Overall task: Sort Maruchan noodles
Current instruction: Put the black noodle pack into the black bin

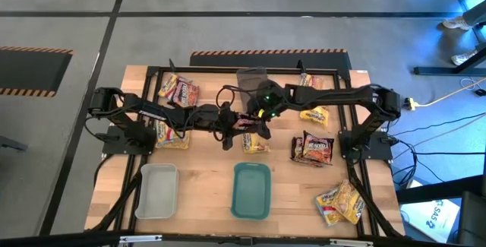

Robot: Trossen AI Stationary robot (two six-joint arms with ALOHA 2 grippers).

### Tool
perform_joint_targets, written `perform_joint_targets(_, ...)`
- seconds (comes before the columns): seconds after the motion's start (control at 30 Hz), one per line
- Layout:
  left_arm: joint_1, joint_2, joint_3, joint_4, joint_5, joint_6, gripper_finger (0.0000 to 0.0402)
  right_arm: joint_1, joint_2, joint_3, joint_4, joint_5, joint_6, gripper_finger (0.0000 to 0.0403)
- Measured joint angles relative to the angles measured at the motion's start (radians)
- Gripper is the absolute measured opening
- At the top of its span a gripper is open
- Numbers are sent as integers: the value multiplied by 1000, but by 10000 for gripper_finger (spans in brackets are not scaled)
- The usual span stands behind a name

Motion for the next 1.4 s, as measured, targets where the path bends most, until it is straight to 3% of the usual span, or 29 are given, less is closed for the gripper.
perform_joint_targets(0.33,-1,1,0,3,-17,20,163,11,3,0,2,51,-50,95)
perform_joint_targets(0.53,0,-33,0,-65,-33,18,203,11,-3,0,-23,82,-75,95)
perform_joint_targets(0.67,0,-126,2,-259,-85,19,211,8,-46,7,-73,146,-96,110)
perform_joint_targets(0.87,0,-243,1,-477,-115,18,209,-32,-97,66,-190,292,-187,95)
perform_joint_targets(1.03,-16,-246,1,-495,-100,18,209,-120,-89,123,-225,383,-297,104)
perform_joint_targets(1.4,-60,-201,-26,-481,-99,19,209,-327,-3,295,-278,351,-423,97)
